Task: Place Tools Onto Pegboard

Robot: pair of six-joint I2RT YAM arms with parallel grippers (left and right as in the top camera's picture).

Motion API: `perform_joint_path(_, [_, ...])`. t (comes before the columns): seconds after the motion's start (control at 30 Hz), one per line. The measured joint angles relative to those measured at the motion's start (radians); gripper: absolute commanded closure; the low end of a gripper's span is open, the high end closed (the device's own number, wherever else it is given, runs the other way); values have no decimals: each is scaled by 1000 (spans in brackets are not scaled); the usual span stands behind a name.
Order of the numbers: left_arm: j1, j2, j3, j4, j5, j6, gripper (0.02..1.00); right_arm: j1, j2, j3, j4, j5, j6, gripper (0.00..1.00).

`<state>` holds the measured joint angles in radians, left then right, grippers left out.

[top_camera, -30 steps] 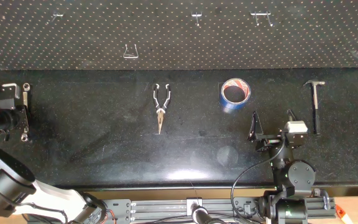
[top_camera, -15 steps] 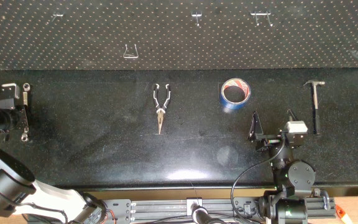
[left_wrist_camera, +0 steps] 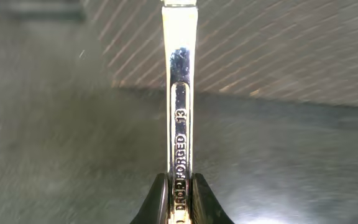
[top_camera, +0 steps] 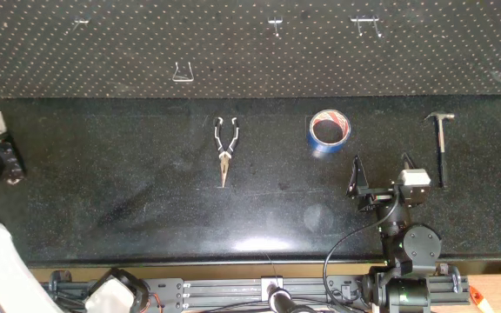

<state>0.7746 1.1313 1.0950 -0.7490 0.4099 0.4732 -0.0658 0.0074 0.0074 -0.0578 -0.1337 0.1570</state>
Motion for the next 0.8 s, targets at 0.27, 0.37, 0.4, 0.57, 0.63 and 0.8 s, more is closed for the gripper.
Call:
perform_joint_path(0.27, [-317,-224,-186,278,25,-171,991,0,0,0,0,0,0,25])
perform_joint_path(0.37, [-322,-278,-350,465,3,-211,993,0,0,0,0,0,0,25])
perform_joint_path(0.4, [-322,-279,-385,488,1,-212,991,0,0,0,0,0,0,25])
perform_joint_path(0.57, [-343,-279,-478,607,-9,-218,991,0,0,0,0,0,0,25])
perform_joint_path(0.63, [-350,-248,-484,669,-9,-218,991,0,0,0,0,0,0,25])
perform_joint_path(0.8, [-351,-140,-486,772,-9,-218,993,0,0,0,0,0,0,25])
